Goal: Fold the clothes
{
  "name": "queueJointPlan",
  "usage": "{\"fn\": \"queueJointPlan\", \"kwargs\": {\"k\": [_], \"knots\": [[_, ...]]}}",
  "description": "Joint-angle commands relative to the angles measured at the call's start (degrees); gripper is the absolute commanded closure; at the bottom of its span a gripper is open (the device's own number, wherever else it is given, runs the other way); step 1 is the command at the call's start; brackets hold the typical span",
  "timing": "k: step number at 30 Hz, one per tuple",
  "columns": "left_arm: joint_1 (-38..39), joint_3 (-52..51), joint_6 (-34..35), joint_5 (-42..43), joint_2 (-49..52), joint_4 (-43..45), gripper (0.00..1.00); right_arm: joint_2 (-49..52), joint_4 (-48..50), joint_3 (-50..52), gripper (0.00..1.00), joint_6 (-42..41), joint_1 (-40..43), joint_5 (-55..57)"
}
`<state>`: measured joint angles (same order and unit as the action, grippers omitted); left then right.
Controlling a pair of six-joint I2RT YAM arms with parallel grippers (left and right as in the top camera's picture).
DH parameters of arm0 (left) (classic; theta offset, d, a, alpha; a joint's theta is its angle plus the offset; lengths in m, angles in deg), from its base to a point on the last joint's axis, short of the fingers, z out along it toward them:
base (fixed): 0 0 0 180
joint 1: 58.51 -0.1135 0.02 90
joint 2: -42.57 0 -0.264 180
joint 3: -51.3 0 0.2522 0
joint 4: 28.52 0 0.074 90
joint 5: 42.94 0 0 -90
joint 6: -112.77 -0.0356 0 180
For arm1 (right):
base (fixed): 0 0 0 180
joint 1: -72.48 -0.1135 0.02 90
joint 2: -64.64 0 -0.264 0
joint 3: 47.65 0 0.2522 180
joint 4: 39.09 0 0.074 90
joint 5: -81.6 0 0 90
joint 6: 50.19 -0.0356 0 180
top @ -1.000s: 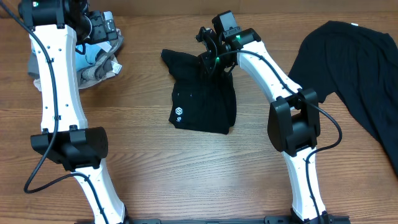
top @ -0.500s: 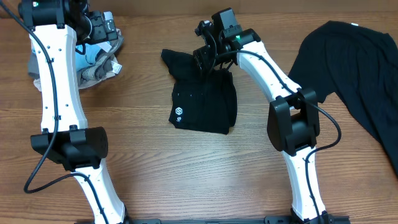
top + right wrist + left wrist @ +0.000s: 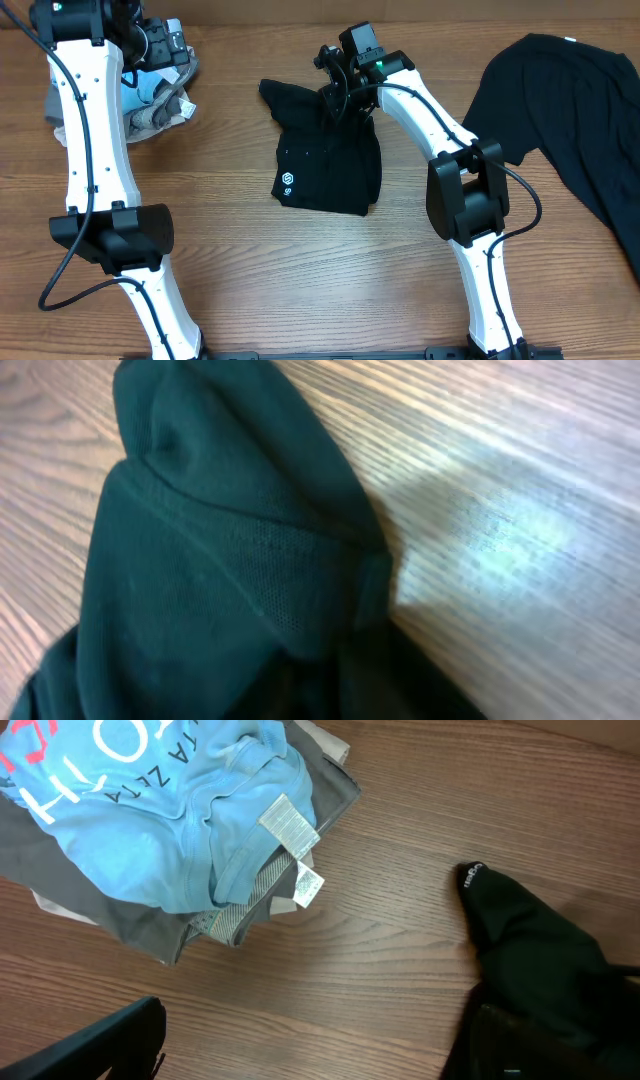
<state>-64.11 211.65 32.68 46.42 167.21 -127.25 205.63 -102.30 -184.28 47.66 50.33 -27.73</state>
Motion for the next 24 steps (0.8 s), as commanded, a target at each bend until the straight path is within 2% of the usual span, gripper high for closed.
{"fn": "queueJointPlan", "kwargs": {"k": [1,6,15,18,24], "knots": [[0.39,-0.26,-1.38,0.68,0.44,-0.20,0.00,0.09,-1.20,0.24,0.92,-1.07,0.35,-0.72],[0.39,-0.26,-1.38,0.68,0.44,-0.24,0.00,-3.13,-6.93,-2.29,0.96,-6.27,2.45,-3.28],[0.39,-0.26,-1.70,0.68,0.44,-0.46,0.00,-6.67,-28.61,-15.80,0.96,-11.63,3.89,-5.86],[0.39,-0.26,-2.29,0.63,0.44,-0.94,0.00,-6.67,-32.41,-16.31,0.96,-14.14,3.91,-5.86],[0.39,-0.26,-3.41,0.46,0.44,-0.96,0.00,-6.67,-37.97,-16.28,0.96,-14.14,3.91,-4.92]]}}
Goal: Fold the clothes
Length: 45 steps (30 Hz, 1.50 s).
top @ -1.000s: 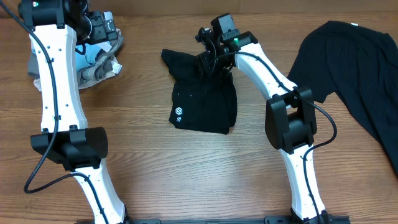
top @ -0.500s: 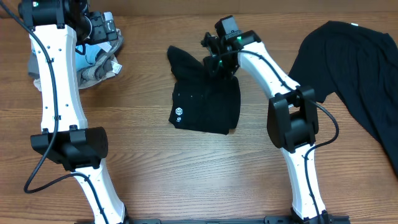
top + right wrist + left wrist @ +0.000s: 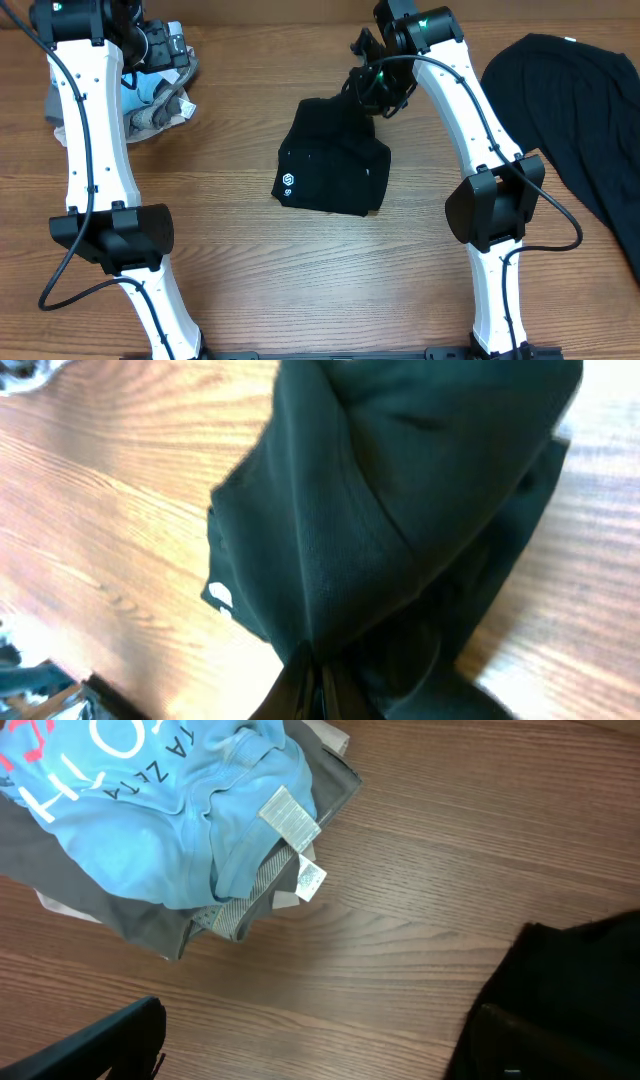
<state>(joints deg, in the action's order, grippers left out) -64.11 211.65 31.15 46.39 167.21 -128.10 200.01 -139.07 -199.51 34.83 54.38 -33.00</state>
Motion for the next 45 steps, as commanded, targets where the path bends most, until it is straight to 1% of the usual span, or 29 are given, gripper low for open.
{"fn": "queueJointPlan", "kwargs": {"k": [1,3,7,10,15,16,18,20,22,27,28,30,32,33,34,38,40,45], "knots": [[0.37,-0.26,-2.01,0.48,0.44,-0.13,0.00,-1.01,-1.57,-1.05,0.96,-1.77,-0.13,1.44],[0.39,-0.26,-2.03,0.48,0.44,-0.31,0.00,-0.98,-2.08,-0.94,0.96,-4.33,-0.13,4.92],[0.39,-0.26,-2.21,0.48,0.44,-0.52,0.00,-0.96,-3.30,-0.46,0.96,-5.05,-0.13,7.72],[0.39,-0.26,-2.45,0.46,0.44,-0.52,0.00,-0.92,-4.22,0.46,0.96,-7.65,-0.13,10.91],[0.37,-0.26,-2.64,0.26,0.44,-0.57,0.00,-0.87,-2.49,4.04,0.96,-11.65,-0.11,17.09],[0.37,-0.26,-2.64,0.26,0.44,-0.57,0.00,-0.87,-1.92,4.79,0.92,-11.63,-0.11,17.11],[0.37,-0.26,-2.99,0.26,0.44,-0.57,0.00,-0.87,-0.50,6.99,0.74,-12.35,0.04,17.11],[0.37,-0.26,-3.74,0.24,0.44,-0.68,0.00,-0.87,1.64,9.88,0.44,-13.38,0.81,17.09],[0.37,-0.26,-4.17,0.26,0.44,-0.76,0.00,-0.87,2.27,10.40,0.40,-14.34,1.90,17.11],[0.42,-0.26,-4.76,0.68,0.44,-0.70,0.00,-1.25,2.01,8.17,0.39,-15.72,5.35,16.83],[0.50,-0.26,-6.88,2.34,0.44,-0.70,0.00,-1.33,1.33,7.39,0.36,-15.69,6.16,16.79],[0.92,-0.26,-11.93,6.80,0.44,-0.83,0.04,-1.60,-0.37,5.95,0.29,-15.63,7.98,16.81],[1.92,-0.26,-12.74,8.83,0.44,-0.81,0.06,-1.86,-1.86,5.14,0.23,-15.30,9.75,16.65],[3.93,-0.28,-13.20,9.27,0.44,-0.87,0.06,-1.88,-3.02,4.87,0.19,-13.49,11.69,14.84],[5.16,-0.28,-13.62,9.25,0.44,-0.87,0.07,-1.88,-3.48,4.87,0.17,-12.72,12.79,13.62],[11.65,-0.28,-14.01,9.11,0.50,-0.90,0.07,-1.88,-4.59,4.90,0.15,-12.55,17.09,10.67],[15.23,-0.28,-13.88,9.11,0.52,-0.90,0.06,-1.88,-4.98,4.90,0.15,-11.08,19.08,8.52],[24.90,-0.31,-9.99,9.03,1.38,-0.83,0.06,-1.88,-5.09,4.90,0.13,-8.57,22.21,7.96]]}}
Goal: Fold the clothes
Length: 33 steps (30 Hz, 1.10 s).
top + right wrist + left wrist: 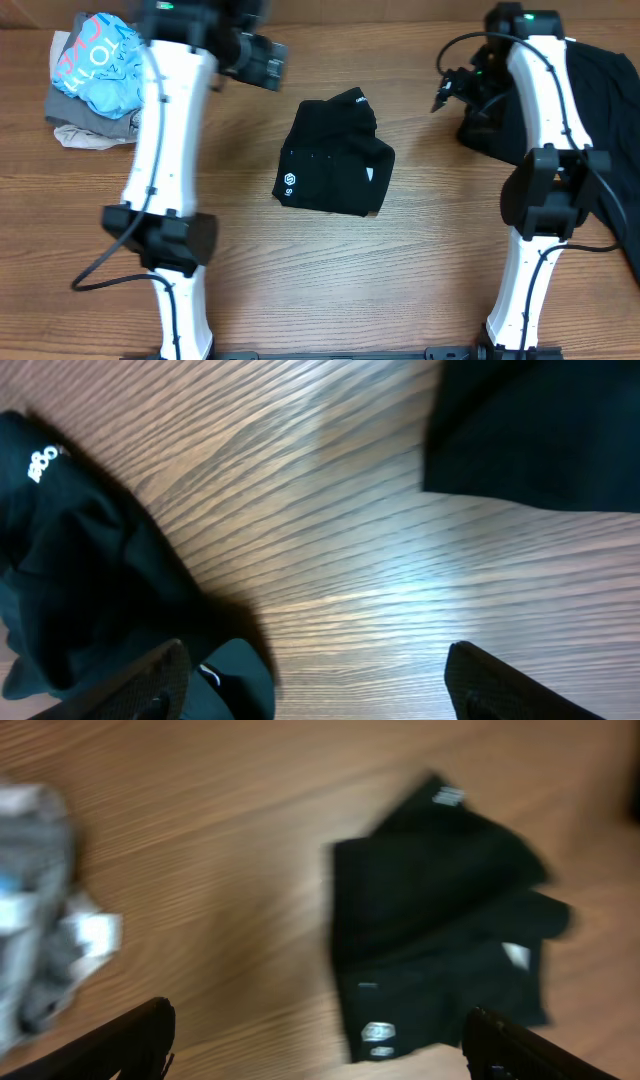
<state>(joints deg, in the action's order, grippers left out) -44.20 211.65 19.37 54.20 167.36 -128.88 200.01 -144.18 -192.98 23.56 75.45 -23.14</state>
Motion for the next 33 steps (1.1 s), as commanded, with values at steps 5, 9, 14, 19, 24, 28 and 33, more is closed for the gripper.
{"fn": "queueJointPlan", "kwargs": {"k": [5,9,14,19,24,28,33], "knots": [[14.67,-0.31,6.73,-2.27,5.68,0.76,0.06,-1.88,1.07,-1.64,0.13,2.99,3.87,-1.90],[21.18,-0.31,9.92,-4.17,10.99,4.07,0.06,-1.88,1.46,-1.64,0.12,3.02,5.86,-1.88],[27.34,-0.31,14.05,-11.13,16.55,8.63,0.03,-1.88,0.48,-1.64,0.12,4.46,7.34,-1.84],[30.01,-0.31,18.53,-17.77,20.52,7.91,0.00,-1.88,-0.94,-1.62,0.12,6.36,7.41,-1.84],[29.42,-0.31,21.03,-20.00,23.80,7.72,0.00,-1.86,-0.98,-1.57,0.11,6.49,7.39,-1.86],[28.46,-0.31,21.68,-21.38,26.91,6.40,0.00,-1.86,-1.01,-1.57,0.10,6.49,7.34,-1.86],[27.80,-0.31,21.68,-22.12,30.21,5.84,0.00,-1.86,-0.96,-1.57,0.07,6.49,7.32,-1.86]]}}
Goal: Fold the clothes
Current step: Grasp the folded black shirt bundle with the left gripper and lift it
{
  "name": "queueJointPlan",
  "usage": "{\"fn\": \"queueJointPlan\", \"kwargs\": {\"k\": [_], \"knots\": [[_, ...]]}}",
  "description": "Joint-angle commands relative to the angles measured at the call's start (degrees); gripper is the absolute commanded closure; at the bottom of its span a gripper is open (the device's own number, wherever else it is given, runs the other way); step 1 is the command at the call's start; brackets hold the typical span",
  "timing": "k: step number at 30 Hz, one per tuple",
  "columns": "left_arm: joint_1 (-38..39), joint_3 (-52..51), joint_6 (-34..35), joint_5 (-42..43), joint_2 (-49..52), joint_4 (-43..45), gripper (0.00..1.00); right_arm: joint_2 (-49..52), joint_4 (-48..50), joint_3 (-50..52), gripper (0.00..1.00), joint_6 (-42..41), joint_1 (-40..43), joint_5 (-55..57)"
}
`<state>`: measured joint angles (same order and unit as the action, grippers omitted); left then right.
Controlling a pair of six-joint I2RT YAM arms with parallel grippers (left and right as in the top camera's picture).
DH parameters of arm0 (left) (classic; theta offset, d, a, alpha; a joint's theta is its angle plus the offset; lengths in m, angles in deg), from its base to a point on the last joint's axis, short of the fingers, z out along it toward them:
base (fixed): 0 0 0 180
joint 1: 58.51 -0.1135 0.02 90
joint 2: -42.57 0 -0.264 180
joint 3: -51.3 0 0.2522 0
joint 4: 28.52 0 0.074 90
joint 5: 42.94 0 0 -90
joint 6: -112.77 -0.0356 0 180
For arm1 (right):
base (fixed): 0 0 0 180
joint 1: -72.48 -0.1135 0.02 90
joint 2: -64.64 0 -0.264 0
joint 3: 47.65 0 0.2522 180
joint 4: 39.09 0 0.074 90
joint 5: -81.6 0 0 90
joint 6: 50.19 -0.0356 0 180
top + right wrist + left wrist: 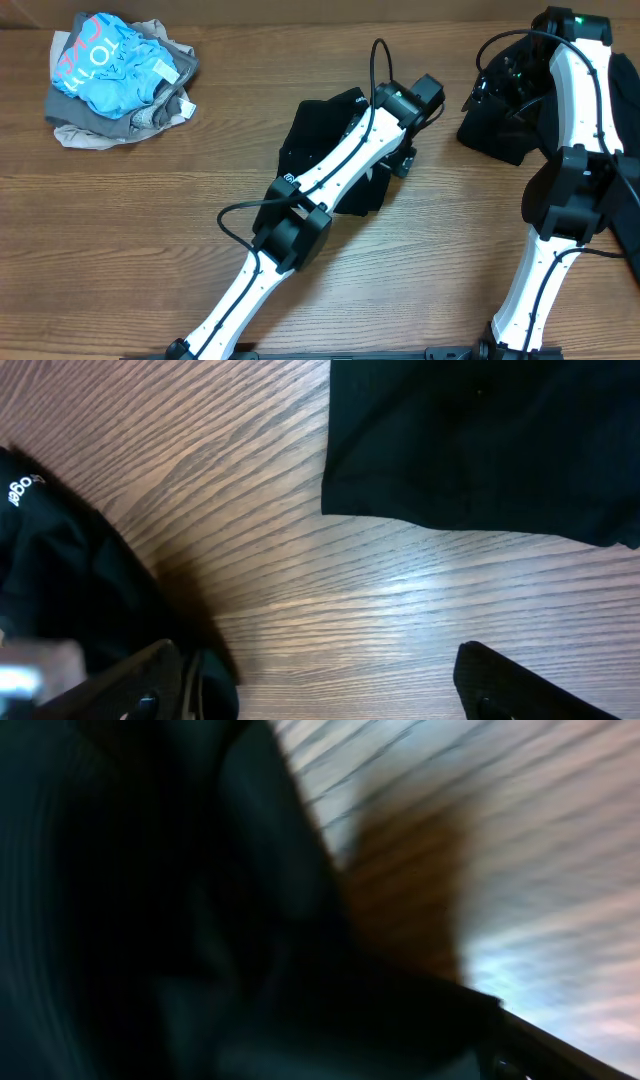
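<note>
A folded black garment (320,140) with a small white logo lies mid-table. My left gripper (403,160) is down at its right edge. In the left wrist view the dark cloth (150,920) fills nearly everything; only one finger (560,1055) shows, far out at the lower right, so the jaws look open with cloth between them. My right gripper (490,90) hangs open over bare wood (330,690), between the folded garment (60,580) and an unfolded black shirt (480,450).
A pile of clothes topped by a light blue shirt (115,75) sits at the far left corner. The big black shirt (495,130) spreads over the far right of the wooden table (150,230). The left arm stretches diagonally across the middle.
My left gripper was high above the table, left of the folded garment, and is now low at its right edge with cloth filling its view. The right gripper is slightly nearer the black shirt and still open.
My right gripper was shut on a raised part of the black garment while the left hovered by the clothes pile. It then held that part over the garment's middle. Later the garment lay folded, the right gripper open near the black shirt. The left has since come down onto it.
</note>
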<state>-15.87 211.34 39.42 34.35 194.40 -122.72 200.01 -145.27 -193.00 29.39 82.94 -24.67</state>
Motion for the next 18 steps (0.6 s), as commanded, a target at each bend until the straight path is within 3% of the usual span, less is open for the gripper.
{"fn": "queueJointPlan", "kwargs": {"k": [1,11,18], "knots": [[-0.61,0.00,1.68,-2.16,3.61,-0.35,0.00,-1.86,0.15,-1.55,0.07,0.66,-0.22,-0.33],[-0.50,0.00,2.71,-2.29,6.82,-1.70,0.00,-1.86,-0.09,-1.55,0.07,1.16,-0.20,-0.33],[-2.62,-0.04,2.67,-14.43,9.16,-4.46,0.05,-1.86,-1.66,-1.51,0.06,1.99,-0.20,1.99]]}}
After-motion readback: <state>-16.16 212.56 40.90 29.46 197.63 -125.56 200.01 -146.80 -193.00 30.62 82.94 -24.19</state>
